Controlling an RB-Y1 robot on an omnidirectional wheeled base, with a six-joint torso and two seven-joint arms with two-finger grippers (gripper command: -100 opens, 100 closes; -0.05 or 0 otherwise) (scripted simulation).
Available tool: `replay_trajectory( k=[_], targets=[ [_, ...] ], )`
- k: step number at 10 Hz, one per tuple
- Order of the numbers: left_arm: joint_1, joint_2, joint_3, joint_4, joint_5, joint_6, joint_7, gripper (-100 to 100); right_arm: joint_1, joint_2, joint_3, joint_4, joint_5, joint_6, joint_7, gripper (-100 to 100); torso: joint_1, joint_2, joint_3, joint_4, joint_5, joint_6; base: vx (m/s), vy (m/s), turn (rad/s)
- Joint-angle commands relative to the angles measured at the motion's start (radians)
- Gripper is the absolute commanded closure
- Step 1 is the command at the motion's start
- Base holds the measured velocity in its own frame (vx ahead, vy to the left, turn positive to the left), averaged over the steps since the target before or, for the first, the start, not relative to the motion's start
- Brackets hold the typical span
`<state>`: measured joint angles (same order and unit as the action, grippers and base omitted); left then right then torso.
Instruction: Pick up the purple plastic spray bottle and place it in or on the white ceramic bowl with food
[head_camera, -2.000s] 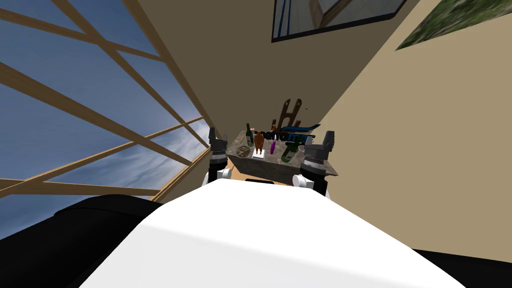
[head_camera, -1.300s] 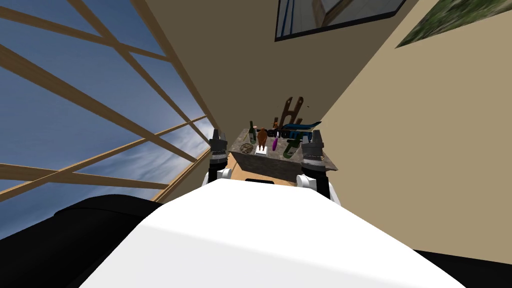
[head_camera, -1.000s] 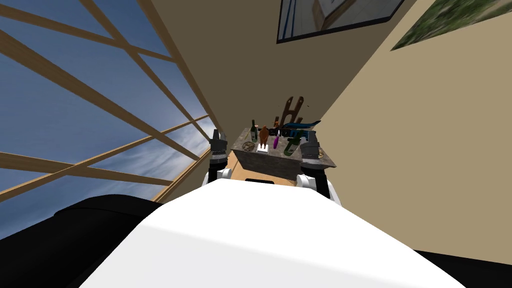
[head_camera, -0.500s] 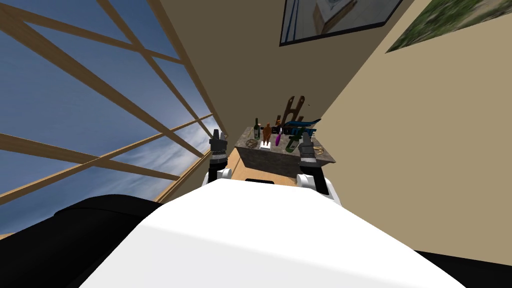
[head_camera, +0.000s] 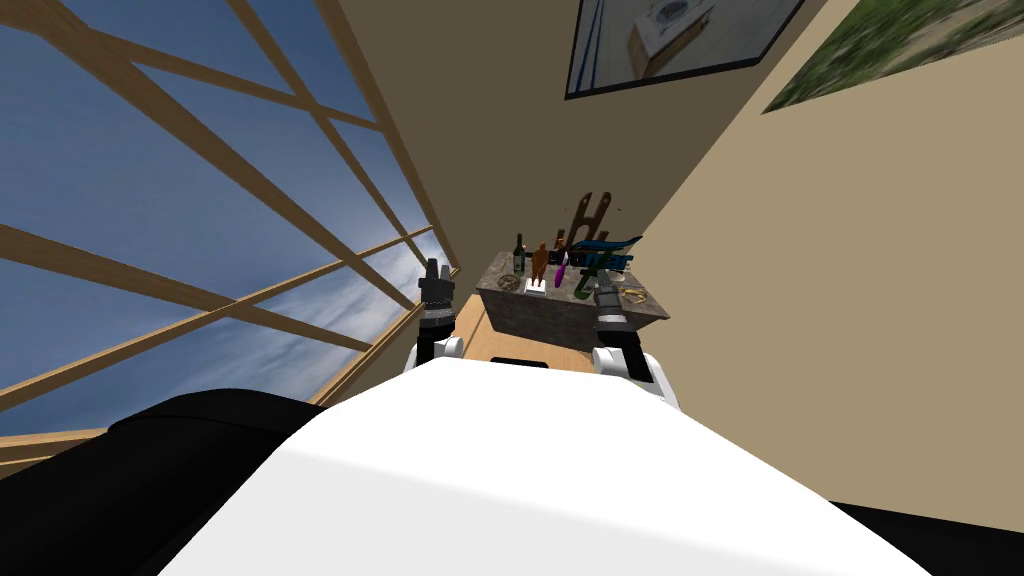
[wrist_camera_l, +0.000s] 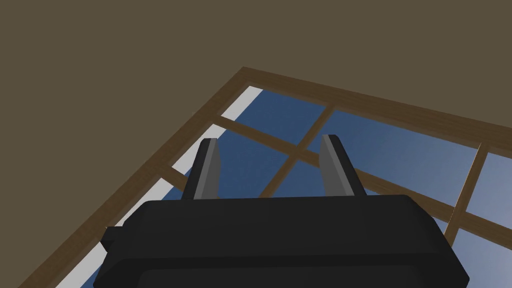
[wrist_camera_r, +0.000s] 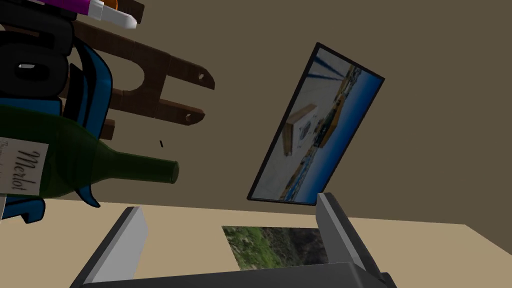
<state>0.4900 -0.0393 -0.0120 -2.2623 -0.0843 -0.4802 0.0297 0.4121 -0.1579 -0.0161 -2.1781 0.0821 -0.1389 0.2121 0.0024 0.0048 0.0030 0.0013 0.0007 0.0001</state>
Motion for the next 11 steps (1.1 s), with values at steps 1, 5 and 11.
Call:
replay_trajectory(
  k=[1, 5, 11],
  targets=[
    [0.0, 0.0, 0.0, 0.0, 0.0, 0.0, 0.0, 0, -0.004, 0.001, -0.001, 0.01, 0.017, 0.047, 0.013, -100, 0.0, 0.0, 0.0, 0.0, 0.0, 0.0, -0.068, 0.039, 0.031],
    [0.0, 0.0, 0.0, 0.0, 0.0, 0.0, 0.0, 0, -0.005, -0.002, -0.006, 0.031, 0.066, 0.155, 0.045, -100, 0.002, 0.001, 0.001, 0.0, 0.0, 0.0, -0.085, 0.068, 0.045],
    [0.0, 0.0, 0.0, 0.0, 0.0, 0.0, 0.0, 0, 0.023, -0.053, -0.029, 0.069, 0.189, 0.328, 0.101, -100, 0.0, -0.008, -0.005, -0.002, 0.0, 0.0, 0.018, 0.049, 0.117]
  ],
)
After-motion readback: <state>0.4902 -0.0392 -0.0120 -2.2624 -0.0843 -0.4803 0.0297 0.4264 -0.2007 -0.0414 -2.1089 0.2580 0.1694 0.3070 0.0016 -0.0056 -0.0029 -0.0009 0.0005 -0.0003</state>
